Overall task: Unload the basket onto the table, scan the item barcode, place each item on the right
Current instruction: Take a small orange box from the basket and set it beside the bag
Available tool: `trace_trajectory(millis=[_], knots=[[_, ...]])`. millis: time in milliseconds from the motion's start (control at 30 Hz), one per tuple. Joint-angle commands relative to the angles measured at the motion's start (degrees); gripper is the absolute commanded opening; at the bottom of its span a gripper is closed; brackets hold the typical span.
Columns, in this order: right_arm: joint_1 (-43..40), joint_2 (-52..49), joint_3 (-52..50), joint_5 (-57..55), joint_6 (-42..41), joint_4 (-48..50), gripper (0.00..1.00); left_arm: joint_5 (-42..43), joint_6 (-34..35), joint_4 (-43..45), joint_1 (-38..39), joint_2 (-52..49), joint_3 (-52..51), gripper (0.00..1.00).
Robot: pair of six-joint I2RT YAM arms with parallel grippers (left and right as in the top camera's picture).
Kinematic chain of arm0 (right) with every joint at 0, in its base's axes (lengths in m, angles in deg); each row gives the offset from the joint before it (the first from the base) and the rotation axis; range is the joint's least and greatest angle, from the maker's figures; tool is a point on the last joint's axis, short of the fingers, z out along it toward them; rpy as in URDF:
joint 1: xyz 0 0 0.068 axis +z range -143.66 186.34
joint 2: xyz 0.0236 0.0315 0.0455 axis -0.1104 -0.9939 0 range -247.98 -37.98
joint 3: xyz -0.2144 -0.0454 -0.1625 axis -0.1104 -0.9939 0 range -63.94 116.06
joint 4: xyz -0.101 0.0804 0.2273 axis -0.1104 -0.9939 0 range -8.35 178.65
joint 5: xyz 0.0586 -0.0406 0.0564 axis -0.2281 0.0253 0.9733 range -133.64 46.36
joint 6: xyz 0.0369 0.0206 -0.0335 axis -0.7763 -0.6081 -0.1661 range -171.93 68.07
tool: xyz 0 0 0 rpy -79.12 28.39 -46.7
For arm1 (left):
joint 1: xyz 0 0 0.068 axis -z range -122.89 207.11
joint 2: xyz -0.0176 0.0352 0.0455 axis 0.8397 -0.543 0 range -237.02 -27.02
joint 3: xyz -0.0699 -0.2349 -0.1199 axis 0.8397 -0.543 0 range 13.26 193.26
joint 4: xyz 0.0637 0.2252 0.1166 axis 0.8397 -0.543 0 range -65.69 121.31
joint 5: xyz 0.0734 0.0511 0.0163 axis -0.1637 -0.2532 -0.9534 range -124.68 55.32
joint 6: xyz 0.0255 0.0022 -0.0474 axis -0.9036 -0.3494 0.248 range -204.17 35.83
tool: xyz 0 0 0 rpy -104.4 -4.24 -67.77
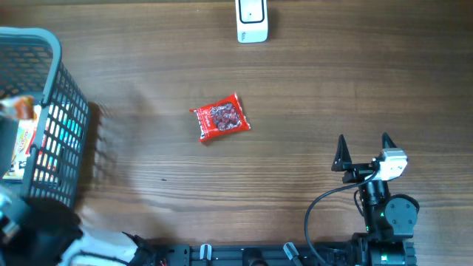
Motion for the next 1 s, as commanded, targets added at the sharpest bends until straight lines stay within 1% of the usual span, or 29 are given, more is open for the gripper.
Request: trace_trajectory(millis=[0,100,167,200,300,367,433,500,533,567,633,733,767,800,833,900,967], knots=[[0.17,0.26,-0.07,-0.39,0.15,0.11,1.0,2.03,1.77,3.87,0.35,12.83,2.12,0.04],[0.17,0.26,-0.07,-0.39,0.13,0.11,1.0,5.73,1.99,7.04,1.88,22.62,2.12,0.04],[0.17,0.26,-0.07,-0.39,0.15,0.11,1.0,10.97,1.99,6.71,6.56,26.01,2.12,0.04],[0.17,0.26,-0.07,-0.39,0.15,0.11,1.0,13.94,1.97,5.35,12.59,26.34,2.08,0.04],[0.17,0.26,-0.07,-0.39,0.13,0.11,1.0,13.64,1.49,4.85,31.06,23.45,-1.42,0.04],[0.17,0.26,-0.07,-0.39,0.13,0.11,1.0,11.56,1.51,6.27,43.5,19.19,-5.44,0.04],[0.17,0.26,-0.07,-0.39,0.13,0.11,1.0,8.7,1.53,8.72,51.91,14.6,-8.92,0.04],[0.17,0.26,-0.07,-0.39,0.15,0.11,1.0,8.48,1.55,13.03,60.7,6.95,-12.17,0.04],[0.17,0.26,-0.07,-0.39,0.13,0.11,1.0,8.48,1.57,15.26,65.46,0.72,-12.72,0.04],[0.17,0.26,-0.07,-0.39,0.13,0.11,1.0,8.46,1.88,17.14,68.63,-4.0,-12.72,0.04],[0.17,0.26,-0.07,-0.39,0.15,0.11,1.0,8.28,5.09,21.14,73.02,-11.91,-12.72,0.04],[0.17,0.26,-0.07,-0.39,0.13,0.11,1.0,8.13,5.99,26.34,76.35,-20.87,-12.72,0.04],[0.17,0.26,-0.07,-0.39,0.13,0.11,1.0,7.28,6.14,26.97,76.48,-22.67,-12.7,0.08],[0.17,0.26,-0.07,-0.39,0.15,0.11,1.0,5.35,6.12,27.12,76.46,-23.65,-12.7,0.25],[0.17,0.26,-0.07,-0.39,0.15,0.11,1.0,2.21,6.1,26.97,76.26,-23.87,-12.72,0.34],[0.17,0.26,-0.07,-0.39,0.15,0.11,1.0,-1.16,6.1,26.88,75.65,-23.45,-12.57,1.0],[0.17,0.26,-0.07,-0.39,0.15,0.11,1.0,-1.33,8.26,25.66,73.48,-21.38,-11.26,1.0]])
